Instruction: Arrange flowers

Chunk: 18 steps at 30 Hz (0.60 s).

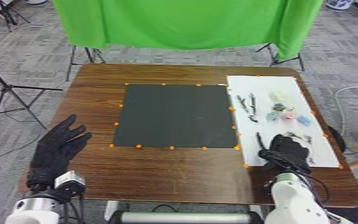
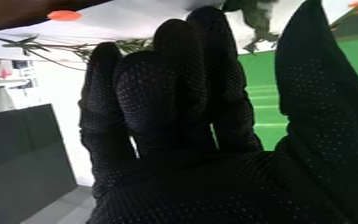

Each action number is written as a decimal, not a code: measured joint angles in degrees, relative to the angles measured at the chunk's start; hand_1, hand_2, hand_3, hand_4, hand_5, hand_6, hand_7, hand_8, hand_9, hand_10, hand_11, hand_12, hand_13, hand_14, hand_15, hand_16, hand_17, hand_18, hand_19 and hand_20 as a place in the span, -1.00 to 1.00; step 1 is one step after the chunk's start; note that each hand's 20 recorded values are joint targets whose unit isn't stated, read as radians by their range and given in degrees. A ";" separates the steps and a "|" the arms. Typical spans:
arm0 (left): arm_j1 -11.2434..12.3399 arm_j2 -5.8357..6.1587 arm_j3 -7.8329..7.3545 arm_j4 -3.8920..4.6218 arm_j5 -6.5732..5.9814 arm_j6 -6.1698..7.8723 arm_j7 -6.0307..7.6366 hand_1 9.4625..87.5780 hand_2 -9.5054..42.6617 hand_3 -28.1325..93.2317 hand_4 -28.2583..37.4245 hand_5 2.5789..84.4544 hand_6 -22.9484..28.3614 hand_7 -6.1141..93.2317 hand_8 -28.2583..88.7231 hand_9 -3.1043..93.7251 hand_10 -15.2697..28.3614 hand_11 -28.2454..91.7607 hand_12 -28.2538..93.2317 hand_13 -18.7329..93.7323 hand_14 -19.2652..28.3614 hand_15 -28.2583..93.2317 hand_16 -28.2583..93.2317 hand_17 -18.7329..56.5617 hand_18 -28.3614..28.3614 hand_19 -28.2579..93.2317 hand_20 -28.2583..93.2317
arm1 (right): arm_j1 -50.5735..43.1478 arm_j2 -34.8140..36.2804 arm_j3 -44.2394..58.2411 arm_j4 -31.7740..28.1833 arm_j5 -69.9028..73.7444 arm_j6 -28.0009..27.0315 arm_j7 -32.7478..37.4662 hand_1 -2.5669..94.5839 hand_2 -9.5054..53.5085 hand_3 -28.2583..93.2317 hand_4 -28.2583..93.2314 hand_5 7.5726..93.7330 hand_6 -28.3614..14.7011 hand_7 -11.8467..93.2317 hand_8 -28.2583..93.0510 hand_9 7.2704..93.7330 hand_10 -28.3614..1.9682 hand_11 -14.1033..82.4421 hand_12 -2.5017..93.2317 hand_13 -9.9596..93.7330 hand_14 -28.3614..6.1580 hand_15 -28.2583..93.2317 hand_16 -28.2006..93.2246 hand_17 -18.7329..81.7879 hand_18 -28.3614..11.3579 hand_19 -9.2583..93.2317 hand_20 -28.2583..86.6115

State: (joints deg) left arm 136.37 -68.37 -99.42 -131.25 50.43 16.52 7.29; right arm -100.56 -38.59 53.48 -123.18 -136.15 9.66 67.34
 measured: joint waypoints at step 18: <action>-0.16 0.00 0.05 0.02 0.00 0.00 -0.10 -0.63 -0.44 0.81 -0.82 -0.22 0.22 -0.57 -0.70 -0.24 0.62 -0.06 -0.39 -0.22 0.91 0.27 -0.69 -0.73 0.79 0.43 -0.61 | 4.81 -0.67 -4.06 1.90 -1.38 -6.70 0.00 -0.25 -0.96 0.90 -0.98 0.37 0.05 -0.11 -0.74 0.32 -0.35 0.58 -0.54 0.48 -0.02 0.83 -0.37 -0.07 -0.78 0.99 -0.28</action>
State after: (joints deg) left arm 136.22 -68.37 -99.37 -131.23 50.43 16.52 7.19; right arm -95.75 -39.26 49.42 -121.28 -137.53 2.96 67.34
